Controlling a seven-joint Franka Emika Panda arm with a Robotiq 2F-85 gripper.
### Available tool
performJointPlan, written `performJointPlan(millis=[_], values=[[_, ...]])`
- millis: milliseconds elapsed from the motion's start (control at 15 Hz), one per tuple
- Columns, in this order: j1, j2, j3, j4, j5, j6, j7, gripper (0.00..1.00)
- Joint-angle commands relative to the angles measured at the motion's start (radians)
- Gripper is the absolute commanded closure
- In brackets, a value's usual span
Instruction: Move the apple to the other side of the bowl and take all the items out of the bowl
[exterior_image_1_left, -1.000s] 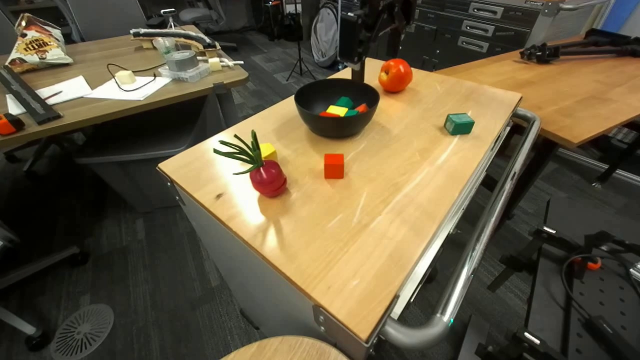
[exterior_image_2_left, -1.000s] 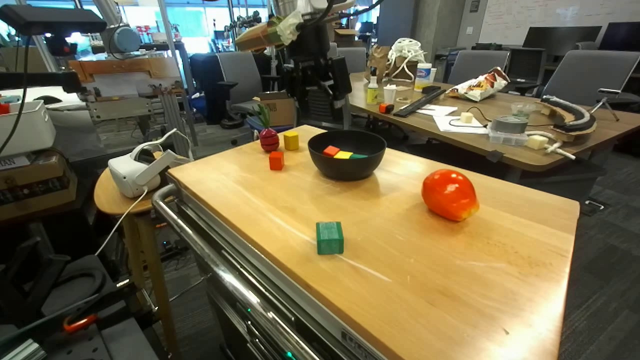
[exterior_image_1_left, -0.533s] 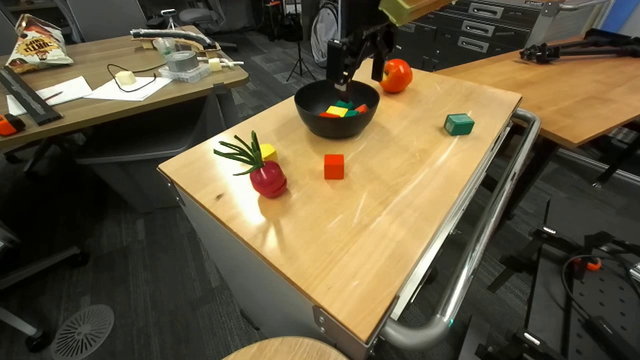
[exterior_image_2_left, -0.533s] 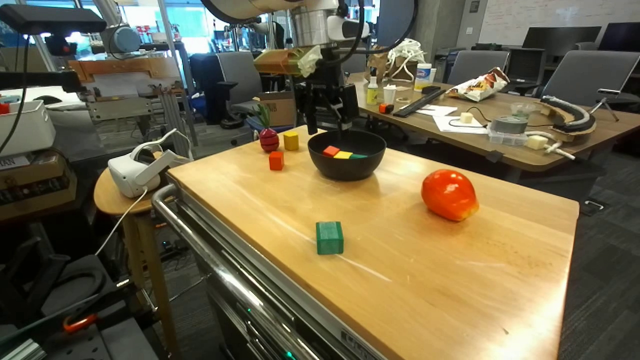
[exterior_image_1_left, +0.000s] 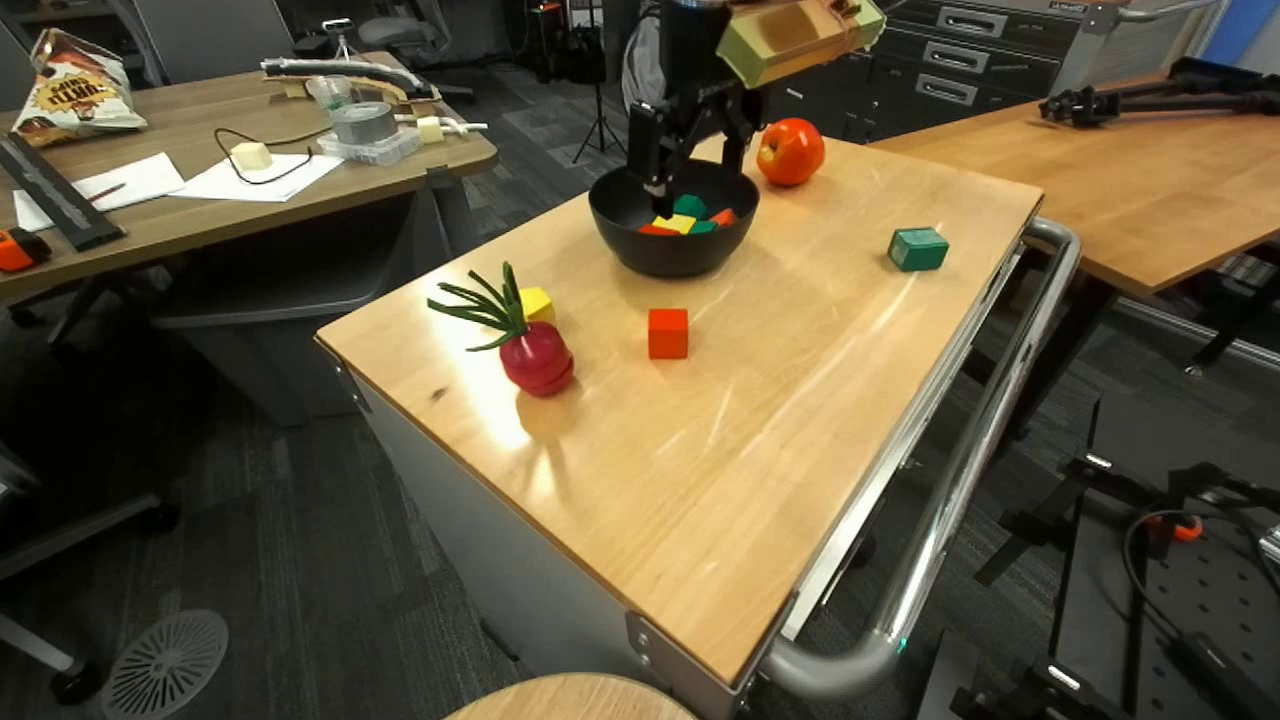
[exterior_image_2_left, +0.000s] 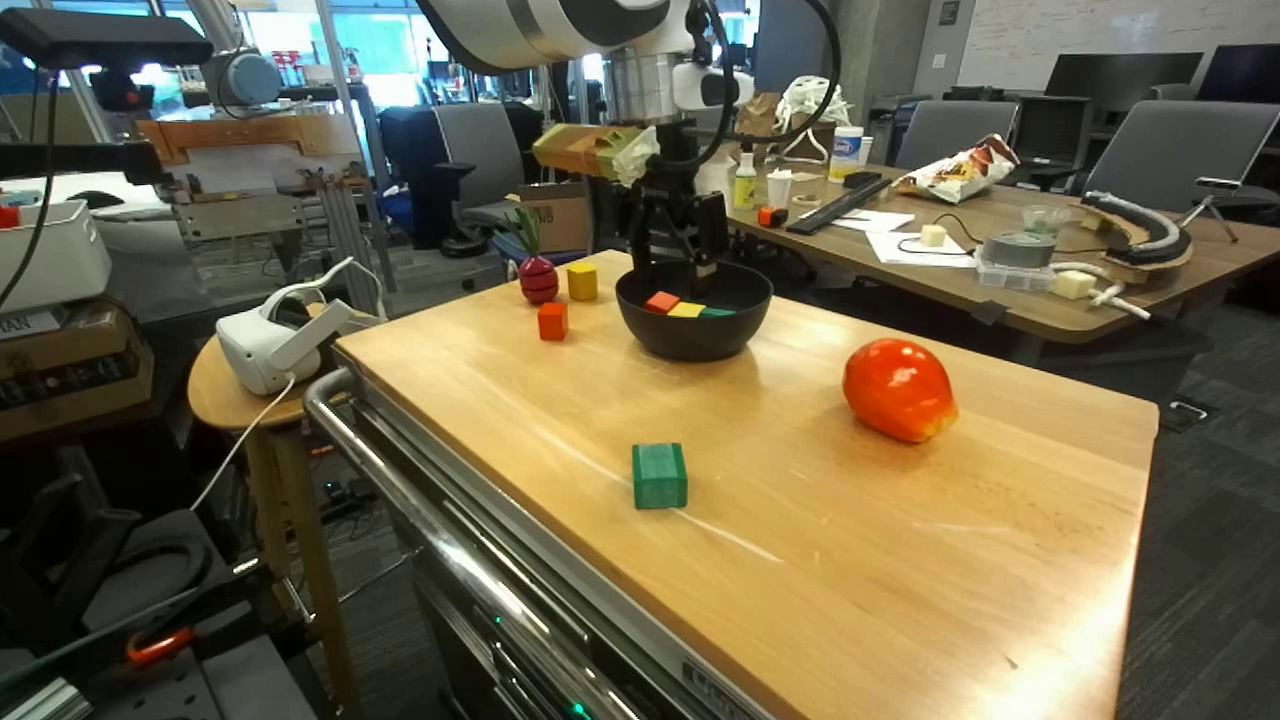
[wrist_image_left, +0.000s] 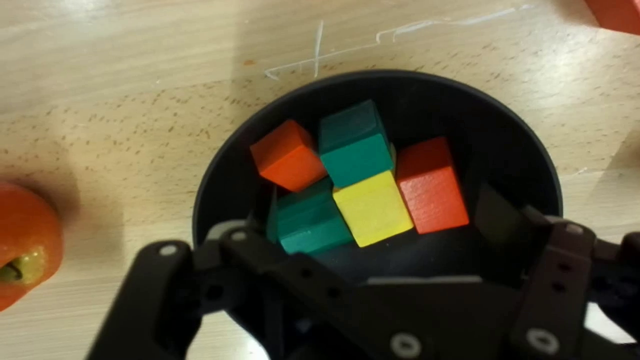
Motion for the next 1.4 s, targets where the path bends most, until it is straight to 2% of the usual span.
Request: performJointPlan(millis=[0,200,467,733,1067,1333], values=[[0.012,-0.002,-0.016,-0.003,0.057,0.005,0.022,0.00],[0.025,0.026,-0.030,0.005,0.062,0.067,0.104,0.00],[0.086,0.080,-0.085,0.024,-0.112,0.162,0.223,0.00],[0.139,0.147,-0.122,0.076,-0.181,0.112,0.312,0.00],[0.133,0.202,-0.103,0.146,-0.083,0.029,0.299,0.00],[0.094,0.192,-0.090,0.179,0.053,-0.009,0.273,0.00]])
